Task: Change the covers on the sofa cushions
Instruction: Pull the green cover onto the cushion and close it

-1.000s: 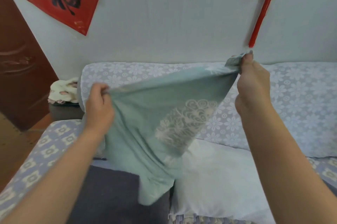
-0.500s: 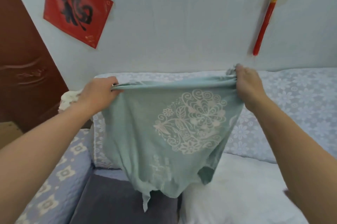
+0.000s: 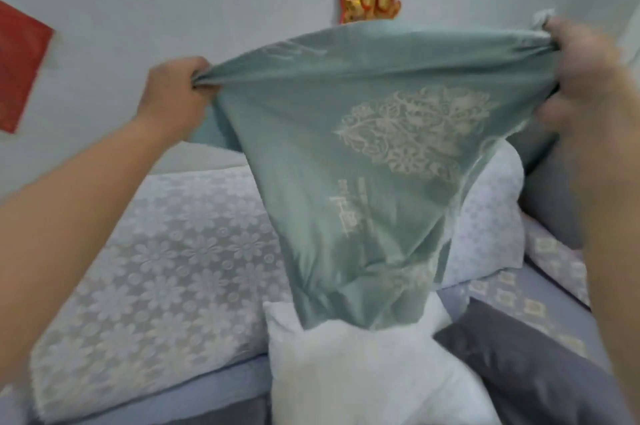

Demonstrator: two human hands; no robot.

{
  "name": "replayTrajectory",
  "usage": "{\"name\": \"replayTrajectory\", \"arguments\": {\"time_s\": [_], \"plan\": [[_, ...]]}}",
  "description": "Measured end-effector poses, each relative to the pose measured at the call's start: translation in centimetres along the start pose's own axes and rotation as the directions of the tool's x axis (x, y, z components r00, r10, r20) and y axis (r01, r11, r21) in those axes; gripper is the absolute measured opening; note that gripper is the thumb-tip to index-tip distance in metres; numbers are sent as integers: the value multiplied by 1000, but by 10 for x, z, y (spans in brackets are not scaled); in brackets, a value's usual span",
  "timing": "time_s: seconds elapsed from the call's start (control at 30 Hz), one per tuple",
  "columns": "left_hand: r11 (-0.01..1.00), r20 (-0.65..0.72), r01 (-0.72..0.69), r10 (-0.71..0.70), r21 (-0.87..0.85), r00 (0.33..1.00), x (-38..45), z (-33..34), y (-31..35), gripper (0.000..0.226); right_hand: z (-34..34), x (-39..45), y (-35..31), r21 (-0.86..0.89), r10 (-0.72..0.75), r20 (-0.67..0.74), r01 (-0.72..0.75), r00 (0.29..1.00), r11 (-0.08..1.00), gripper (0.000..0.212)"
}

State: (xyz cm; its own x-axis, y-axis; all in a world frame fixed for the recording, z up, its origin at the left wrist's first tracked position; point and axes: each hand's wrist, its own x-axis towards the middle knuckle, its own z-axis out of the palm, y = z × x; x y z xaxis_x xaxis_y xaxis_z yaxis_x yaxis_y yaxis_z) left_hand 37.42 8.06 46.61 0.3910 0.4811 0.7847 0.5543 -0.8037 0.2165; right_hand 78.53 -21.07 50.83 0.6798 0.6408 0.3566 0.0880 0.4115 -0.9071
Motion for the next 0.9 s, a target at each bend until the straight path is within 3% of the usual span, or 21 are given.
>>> {"name": "replayTrajectory", "arguments": {"time_s": [0.07, 0.13, 0.2, 0.27, 0.4, 0.53, 0.63, 0.77, 0.83, 0.9], "plan": [[994, 82, -107, 103, 38, 991, -39, 11, -19, 27, 12, -47, 13, -144, 254, 162, -232, 953, 962, 31], [980, 231, -194, 179, 43, 956, -93, 23, -41, 39, 6, -95, 47, -293, 414, 200, -350, 888, 890, 28], [986, 355, -168, 162, -13, 921, -158, 35, -66, 40, -4, -145, 93, -452, 571, 222, -435, 791, 779, 32], [998, 469, -57, 54, -8, 882, -231, 47, -86, 24, -14, -191, 146, -528, 712, 287, -515, 640, 676, 34], [979, 691, 183, -191, 86, 698, -392, 65, -117, 58, -25, -275, 255, -714, 920, 227, -588, 319, 380, 36], [910, 791, 297, -402, 290, 460, -500, 64, -116, 57, -46, -342, 343, -877, 979, 121, -445, 165, 183, 59], [869, 814, 350, -466, 349, 347, -530, 56, -98, 57, -48, -358, 361, -886, 982, 115, -431, 152, 170, 62], [793, 742, 517, -550, 322, 383, -508, 48, -103, 45, -13, -320, 333, -886, 970, 124, -416, 209, 203, 32], [627, 572, 712, -724, 315, 385, -471, 49, -111, 37, 16, -291, 316, -956, 947, 124, -221, 297, 194, 38], [354, 329, 930, -894, 99, 306, -416, 47, -113, 33, 56, -265, 291, -966, 913, 221, -55, 343, 254, 50]]}}
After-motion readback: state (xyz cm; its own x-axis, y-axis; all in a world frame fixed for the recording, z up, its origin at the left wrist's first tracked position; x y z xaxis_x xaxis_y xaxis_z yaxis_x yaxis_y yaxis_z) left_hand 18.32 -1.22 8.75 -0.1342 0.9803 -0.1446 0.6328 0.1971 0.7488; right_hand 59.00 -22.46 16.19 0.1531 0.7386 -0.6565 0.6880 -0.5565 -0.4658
